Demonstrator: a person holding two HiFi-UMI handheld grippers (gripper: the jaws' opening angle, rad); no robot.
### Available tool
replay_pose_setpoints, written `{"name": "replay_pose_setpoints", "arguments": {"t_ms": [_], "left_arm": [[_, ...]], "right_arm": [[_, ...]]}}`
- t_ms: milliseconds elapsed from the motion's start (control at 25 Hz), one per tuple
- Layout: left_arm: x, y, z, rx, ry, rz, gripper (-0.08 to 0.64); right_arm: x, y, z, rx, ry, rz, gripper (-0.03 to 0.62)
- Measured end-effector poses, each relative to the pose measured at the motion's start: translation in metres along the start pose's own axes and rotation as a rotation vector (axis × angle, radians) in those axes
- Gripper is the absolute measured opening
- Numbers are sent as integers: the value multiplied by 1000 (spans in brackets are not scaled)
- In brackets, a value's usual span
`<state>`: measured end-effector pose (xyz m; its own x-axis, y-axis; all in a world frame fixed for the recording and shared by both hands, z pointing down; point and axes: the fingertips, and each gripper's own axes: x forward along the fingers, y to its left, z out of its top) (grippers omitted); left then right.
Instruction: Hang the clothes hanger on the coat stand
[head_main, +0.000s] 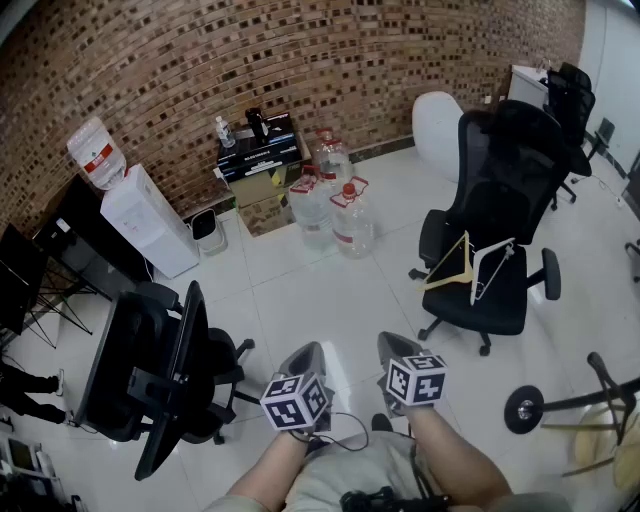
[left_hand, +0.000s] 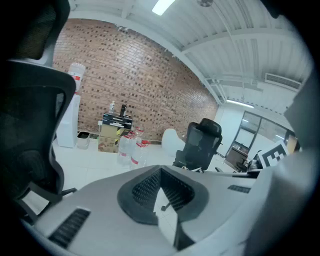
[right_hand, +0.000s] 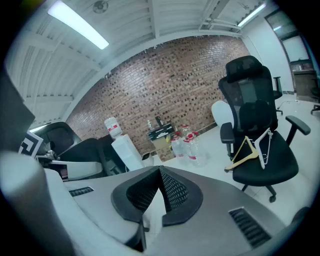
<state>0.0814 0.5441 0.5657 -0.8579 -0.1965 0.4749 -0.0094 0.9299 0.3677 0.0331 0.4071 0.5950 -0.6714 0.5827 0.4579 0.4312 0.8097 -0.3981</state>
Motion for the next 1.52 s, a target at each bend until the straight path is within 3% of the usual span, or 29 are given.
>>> {"name": "replay_pose_setpoints", "arguments": {"t_ms": [160, 440, 720, 1000, 1320, 1520], "left_arm": [[13, -50, 15, 69, -18, -79, 15], [34, -99, 33, 205, -1, -252, 17], [44, -121, 17, 346, 33, -438, 35], [67, -133, 4, 426, 49, -492, 55], [116, -218, 43, 486, 4, -472, 71], [156, -254, 53, 524, -10, -440, 71]], "right_arm": [[-25, -39, 19, 2, -38, -82, 6], [-62, -78, 51, 54, -152, -270, 6], [-84, -88, 38, 116, -227, -429, 6], [-89, -107, 39, 137, -269, -506, 6], [-109, -184, 101, 160, -298, -494, 6], [-96, -235, 117, 188, -298, -474, 6]]}}
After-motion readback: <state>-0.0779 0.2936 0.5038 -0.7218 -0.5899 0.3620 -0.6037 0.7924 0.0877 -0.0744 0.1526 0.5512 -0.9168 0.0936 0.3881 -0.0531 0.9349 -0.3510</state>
